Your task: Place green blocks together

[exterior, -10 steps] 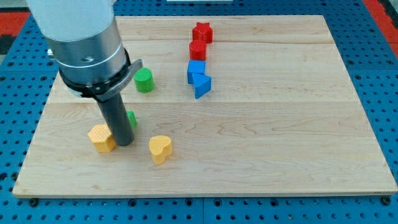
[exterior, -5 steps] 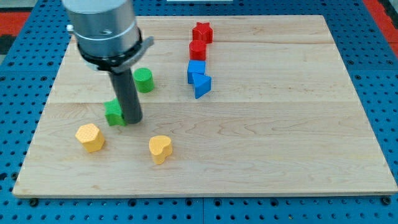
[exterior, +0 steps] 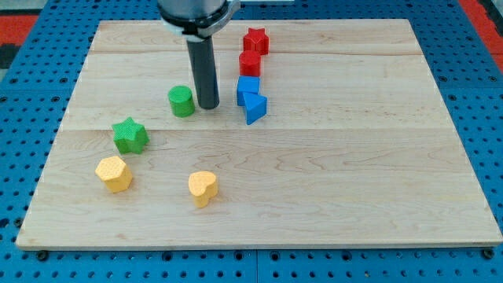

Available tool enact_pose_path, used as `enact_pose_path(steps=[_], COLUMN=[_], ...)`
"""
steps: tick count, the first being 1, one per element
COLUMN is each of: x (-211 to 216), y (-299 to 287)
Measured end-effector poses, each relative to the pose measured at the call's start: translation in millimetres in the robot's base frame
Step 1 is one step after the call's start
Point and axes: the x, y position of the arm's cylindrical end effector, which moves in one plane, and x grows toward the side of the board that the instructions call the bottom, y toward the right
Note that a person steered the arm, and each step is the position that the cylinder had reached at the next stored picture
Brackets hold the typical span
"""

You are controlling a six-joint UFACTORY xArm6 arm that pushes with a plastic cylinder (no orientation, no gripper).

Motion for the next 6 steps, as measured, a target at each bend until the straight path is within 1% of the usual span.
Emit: enact_pose_path(steps=[1,2,3,4,5,6], x=[15,31,46,43,44,90], y=[-55,-74,-65,-75,-60,50])
